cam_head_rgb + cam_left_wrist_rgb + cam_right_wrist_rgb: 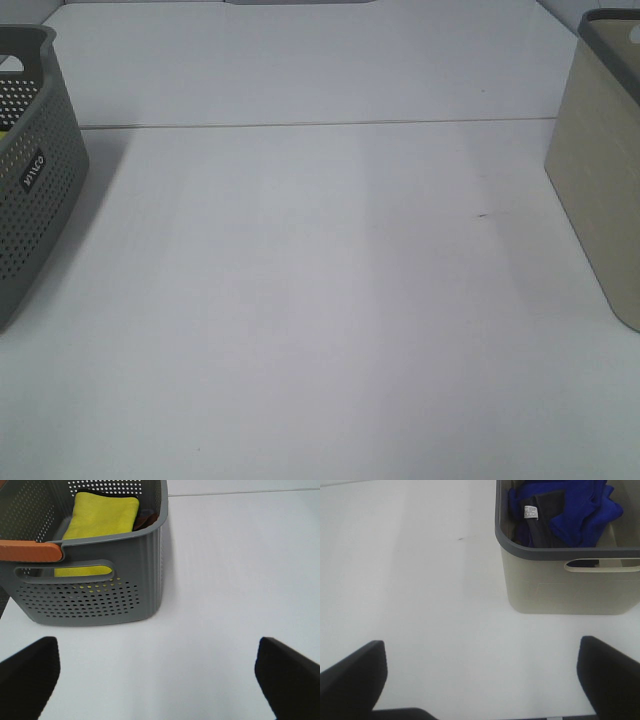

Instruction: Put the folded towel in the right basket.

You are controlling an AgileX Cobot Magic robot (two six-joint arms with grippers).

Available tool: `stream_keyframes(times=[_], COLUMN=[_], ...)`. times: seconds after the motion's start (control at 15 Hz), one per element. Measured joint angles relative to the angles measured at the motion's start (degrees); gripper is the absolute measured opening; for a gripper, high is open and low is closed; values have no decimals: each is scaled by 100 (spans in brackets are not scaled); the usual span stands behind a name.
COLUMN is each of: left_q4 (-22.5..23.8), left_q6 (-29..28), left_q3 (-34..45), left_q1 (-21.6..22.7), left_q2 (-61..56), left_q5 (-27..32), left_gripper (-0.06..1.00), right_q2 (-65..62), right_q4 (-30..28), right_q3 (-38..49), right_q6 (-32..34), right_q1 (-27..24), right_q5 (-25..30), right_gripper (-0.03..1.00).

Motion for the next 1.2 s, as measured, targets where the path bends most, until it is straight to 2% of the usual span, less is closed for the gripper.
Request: stream_keyframes(times=[0.2, 0.47, 1.07, 1.2], left_q4=[0, 0, -6, -6], left_q6=[0, 0, 0, 0], left_q3=[0, 0, 0, 0], left_q1=[0, 0, 0, 0], left_q2=[0, 0, 0, 0], left_q5=[0, 0, 0, 0], left_gripper=[99, 99, 99, 99], right_q2=[-1524, -2498, -2498, -2498], right_q4=[-143, -281, -361, -361], right_q3=[1106, 1891, 2011, 2011], right_q6=[-109, -132, -92, -92], right_q1=[0, 0, -11, -350], right_q5=[-493, -567, -527, -527], right_gripper=[98, 98, 98, 98])
